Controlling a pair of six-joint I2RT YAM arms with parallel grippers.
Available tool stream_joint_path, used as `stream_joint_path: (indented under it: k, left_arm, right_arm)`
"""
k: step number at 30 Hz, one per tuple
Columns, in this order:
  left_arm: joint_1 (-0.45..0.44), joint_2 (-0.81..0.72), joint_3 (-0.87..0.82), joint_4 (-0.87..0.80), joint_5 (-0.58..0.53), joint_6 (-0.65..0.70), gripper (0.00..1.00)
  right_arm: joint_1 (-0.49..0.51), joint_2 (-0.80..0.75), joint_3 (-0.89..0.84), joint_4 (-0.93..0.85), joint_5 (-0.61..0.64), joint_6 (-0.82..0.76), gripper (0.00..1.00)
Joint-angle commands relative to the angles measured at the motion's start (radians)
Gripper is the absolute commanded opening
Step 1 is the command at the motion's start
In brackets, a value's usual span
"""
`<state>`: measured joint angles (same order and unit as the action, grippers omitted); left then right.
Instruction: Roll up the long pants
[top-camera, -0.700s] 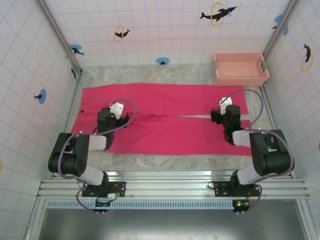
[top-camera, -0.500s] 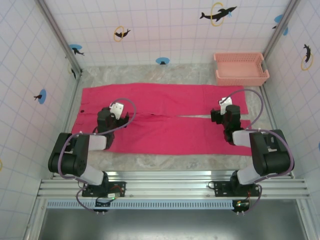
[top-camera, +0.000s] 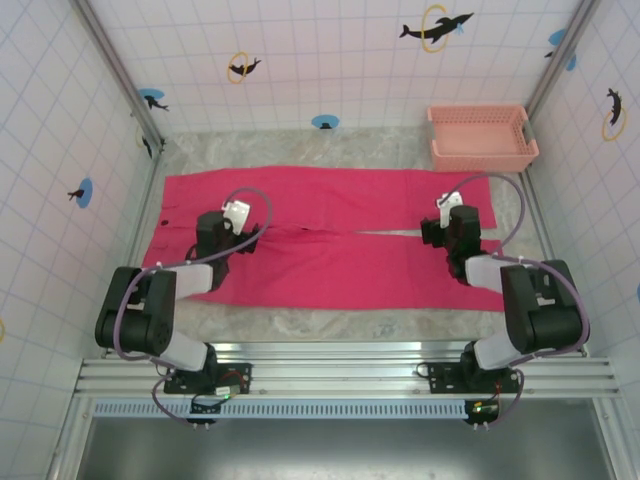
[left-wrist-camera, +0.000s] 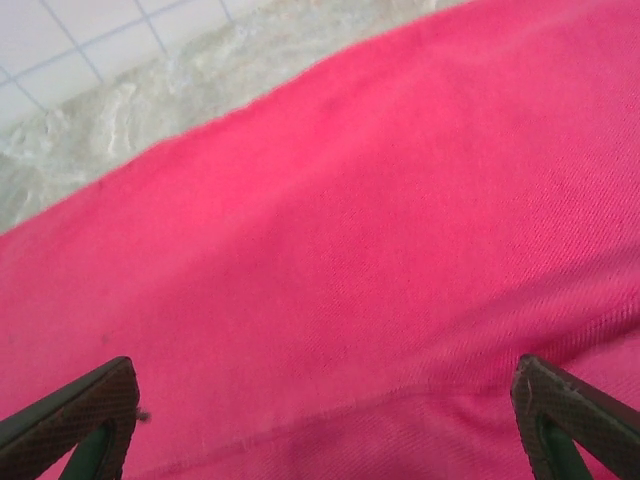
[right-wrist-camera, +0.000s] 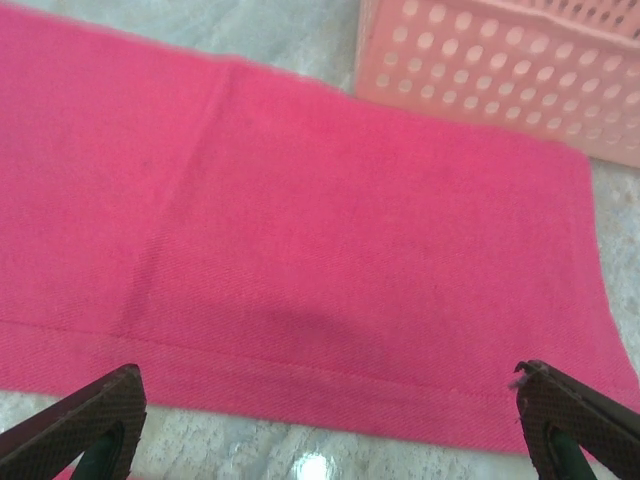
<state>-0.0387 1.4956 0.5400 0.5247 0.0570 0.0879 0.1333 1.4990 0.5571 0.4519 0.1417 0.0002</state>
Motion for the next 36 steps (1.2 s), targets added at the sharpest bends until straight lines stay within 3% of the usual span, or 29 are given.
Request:
stream_joint_path:
  k: [1, 4, 7, 10, 15, 19, 23, 28, 36]
  left_arm:
    - [-0.031, -0.042, 0.312, -0.498, -0.092, 0.095, 0.98]
    - [-0.049, 0.002, 0.578, -0.875, -0.337, 0.079, 0.98]
    - [-0.052, 0.045, 0.757, -1.118, -0.379, 0.093, 0.97]
    - [-0.056, 0.065, 0.878, -1.278, -0.37, 0.038, 0.98]
    - [-0.065, 0.023, 0.877, -1.368, -0.371, 0.009, 0.97]
    - [-0.064, -0.093, 0.765, -1.27, -0.393, 0.022, 0.98]
    - [-0.064, -0.101, 0.791, -1.304, -0.386, 0.024, 0.98]
    - [-0.064, -0.063, 0.825, -1.38, -0.399, 0.016, 0.97]
    - [-0.064, -0.119, 0.779, -1.343, -0.405, 0.039, 0.97]
  right_arm:
    - [0.043, -0.035, 0.27, -0.447, -0.005, -0.079, 0.98]
    - [0.174, -0.045, 0.377, -0.677, 0.076, -0.179, 0.98]
    - [0.36, -0.062, 0.414, -0.858, 0.197, -0.245, 0.98]
    - [0.549, -0.056, 0.415, -0.989, 0.229, -0.261, 0.97]
    - [0.798, -0.042, 0.383, -1.115, 0.273, -0.224, 0.88]
    - [0.834, -0.075, 0.32, -1.142, 0.179, -0.164, 0.82]
    - [0.863, -0.101, 0.285, -1.125, 0.116, -0.125, 0.8]
    - [0.867, -0.021, 0.339, -1.16, 0.026, -0.1, 0.74]
    - [0.883, 0.116, 0.392, -1.181, -0.067, -0.081, 0.66]
